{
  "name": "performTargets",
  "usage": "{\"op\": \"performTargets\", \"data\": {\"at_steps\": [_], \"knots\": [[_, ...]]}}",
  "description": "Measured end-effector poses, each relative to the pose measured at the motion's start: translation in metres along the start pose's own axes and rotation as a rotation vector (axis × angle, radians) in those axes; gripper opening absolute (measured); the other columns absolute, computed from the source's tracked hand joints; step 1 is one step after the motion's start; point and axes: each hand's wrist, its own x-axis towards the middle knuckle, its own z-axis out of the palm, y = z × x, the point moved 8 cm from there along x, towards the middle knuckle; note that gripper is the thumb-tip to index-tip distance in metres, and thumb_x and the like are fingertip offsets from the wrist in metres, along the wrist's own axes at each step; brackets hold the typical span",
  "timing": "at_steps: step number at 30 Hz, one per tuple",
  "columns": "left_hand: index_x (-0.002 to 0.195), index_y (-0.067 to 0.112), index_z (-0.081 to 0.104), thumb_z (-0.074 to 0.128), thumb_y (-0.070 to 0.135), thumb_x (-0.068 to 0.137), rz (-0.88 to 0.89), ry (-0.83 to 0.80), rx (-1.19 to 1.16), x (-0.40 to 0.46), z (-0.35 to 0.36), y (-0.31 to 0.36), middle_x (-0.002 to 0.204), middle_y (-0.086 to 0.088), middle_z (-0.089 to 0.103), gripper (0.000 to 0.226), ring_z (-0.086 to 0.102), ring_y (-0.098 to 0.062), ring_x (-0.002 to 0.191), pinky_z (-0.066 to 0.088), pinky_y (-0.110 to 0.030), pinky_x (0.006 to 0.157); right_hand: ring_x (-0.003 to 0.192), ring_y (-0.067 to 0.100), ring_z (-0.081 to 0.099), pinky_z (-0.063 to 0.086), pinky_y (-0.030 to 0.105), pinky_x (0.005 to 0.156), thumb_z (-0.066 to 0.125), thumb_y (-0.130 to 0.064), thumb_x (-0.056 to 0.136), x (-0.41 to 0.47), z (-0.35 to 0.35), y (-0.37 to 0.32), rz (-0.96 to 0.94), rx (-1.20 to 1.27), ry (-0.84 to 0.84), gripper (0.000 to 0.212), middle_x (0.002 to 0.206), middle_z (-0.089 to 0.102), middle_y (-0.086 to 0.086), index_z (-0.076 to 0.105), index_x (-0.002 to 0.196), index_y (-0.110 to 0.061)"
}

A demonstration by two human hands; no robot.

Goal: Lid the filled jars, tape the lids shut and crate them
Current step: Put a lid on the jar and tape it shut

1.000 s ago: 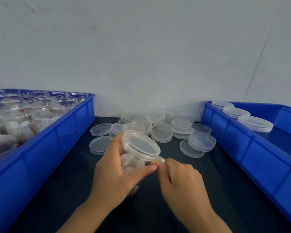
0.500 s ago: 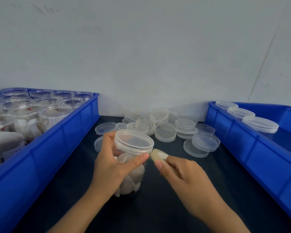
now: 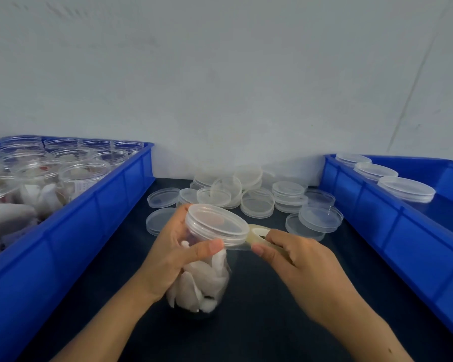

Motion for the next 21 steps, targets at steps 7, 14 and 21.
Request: {"op": "performTargets", "data": {"at_steps": [7, 14, 21], "knots": [[0.122, 0.017, 0.039, 0.089, 0.061, 0.04, -0.055, -0.034, -0.113, -0.001, 0.005, -0.004, 0.104, 0.01, 0.071, 0.106, 0.068, -0.008, 0.099, 0.052, -0.016, 0.078, 0.062, 0.014, 0.049, 0.039, 0.026, 0.059, 0.014, -0.074, 0.077, -0.001, 0.002, -0.003, 0.008, -0.002, 0.049, 0.062, 0.06, 0.048, -0.003, 0.047, 0.074, -0.021], [0.114, 0.018, 0.045, 0.072, 0.065, 0.067, 0.034, 0.007, -0.001, -0.008, 0.008, 0.005, 0.107, 0.013, 0.068, 0.071, 0.064, -0.006, 0.104, 0.051, -0.018, 0.085, 0.053, 0.012, 0.041, 0.038, 0.024, 0.056, 0.0, -0.073, 0.075, -0.008, 0.007, -0.011, 0.064, -0.126, 0.156, 0.06, 0.057, 0.043, -0.006, 0.036, 0.067, -0.025], [0.145, 0.052, 0.025, 0.066, 0.083, 0.055, 0.047, 0.13, 0.229, -0.018, 0.009, 0.007, 0.126, 0.028, 0.057, 0.104, 0.053, 0.007, 0.118, 0.043, -0.018, 0.092, 0.052, 0.012, 0.041, 0.03, 0.021, 0.051, 0.004, -0.074, 0.076, -0.013, 0.011, -0.014, 0.139, -0.169, 0.154, 0.057, 0.057, 0.044, -0.007, 0.032, 0.065, -0.026]]}}
